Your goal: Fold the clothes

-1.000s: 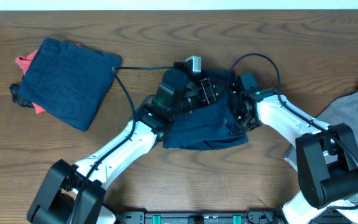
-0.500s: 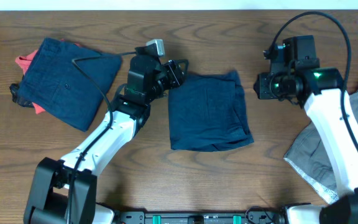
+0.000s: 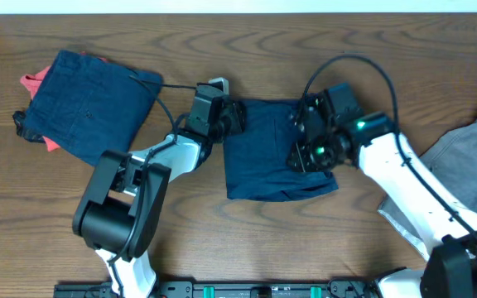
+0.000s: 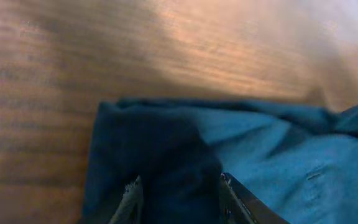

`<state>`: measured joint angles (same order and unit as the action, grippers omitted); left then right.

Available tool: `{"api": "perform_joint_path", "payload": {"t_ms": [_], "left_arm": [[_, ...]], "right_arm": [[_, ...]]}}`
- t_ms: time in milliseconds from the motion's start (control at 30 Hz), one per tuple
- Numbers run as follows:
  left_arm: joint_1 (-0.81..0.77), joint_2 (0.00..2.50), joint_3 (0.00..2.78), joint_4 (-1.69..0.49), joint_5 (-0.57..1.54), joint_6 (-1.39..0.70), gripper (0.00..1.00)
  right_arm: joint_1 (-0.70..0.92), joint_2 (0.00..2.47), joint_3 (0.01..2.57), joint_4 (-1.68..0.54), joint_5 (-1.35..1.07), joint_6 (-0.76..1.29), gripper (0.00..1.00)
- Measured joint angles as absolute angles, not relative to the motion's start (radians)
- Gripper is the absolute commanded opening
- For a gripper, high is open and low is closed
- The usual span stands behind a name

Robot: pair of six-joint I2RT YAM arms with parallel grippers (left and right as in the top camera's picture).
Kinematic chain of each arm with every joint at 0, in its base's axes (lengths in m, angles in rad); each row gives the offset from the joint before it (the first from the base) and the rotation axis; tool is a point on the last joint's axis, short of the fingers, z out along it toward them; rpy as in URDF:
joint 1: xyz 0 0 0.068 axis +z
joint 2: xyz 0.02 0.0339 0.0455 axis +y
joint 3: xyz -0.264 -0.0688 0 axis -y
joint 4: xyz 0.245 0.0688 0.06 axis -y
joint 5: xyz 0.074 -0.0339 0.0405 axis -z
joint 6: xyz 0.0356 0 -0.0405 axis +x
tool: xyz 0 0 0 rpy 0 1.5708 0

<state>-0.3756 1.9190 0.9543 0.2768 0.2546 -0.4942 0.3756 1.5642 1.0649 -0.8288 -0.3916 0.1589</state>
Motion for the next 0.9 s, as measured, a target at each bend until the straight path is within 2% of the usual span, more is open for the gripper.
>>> {"api": "perform_joint_path", "payload": {"t_ms": [167,300,400,500,700,767,833,900], "left_arm": [[-0.376,1.907,0.996,0.049,0.258,-0.466,0.42],[-0.374,1.875,1.023,-0.152,0.318,-0.459,0.48],[-0.371,1.860,1.032,-0.269,0.380,-0.455,0.48],[-0.366,1.848,1.031,-0.351,0.453,-0.456,0.48],[-0.412,1.806,0.989,-0.498,0.590,-0.491,0.49],[-0.432,1.770,0.971,-0.495,0.596,-0.495,0.57],[-0.442,1.703,0.963,-0.456,0.581,-0.495,0.85],[-0.440,1.611,0.962,-0.387,0.514,-0.491,0.98]], "right_arm": [[0.379,1.589,0.909,-0.714,-0.381,0.176,0.39],[0.378,1.634,0.820,-0.665,-0.314,0.187,0.39],[0.361,1.641,0.814,-0.656,-0.271,0.209,0.43],[0.317,1.637,0.815,-0.575,-0.193,0.226,0.53],[0.188,1.681,0.857,-0.369,-0.004,0.207,0.55],[0.165,1.689,0.897,-0.377,0.013,0.182,0.55],[0.159,1.689,0.951,-0.405,0.011,0.154,0.56],[0.161,1.689,0.992,-0.430,0.002,0.135,0.57]]}}
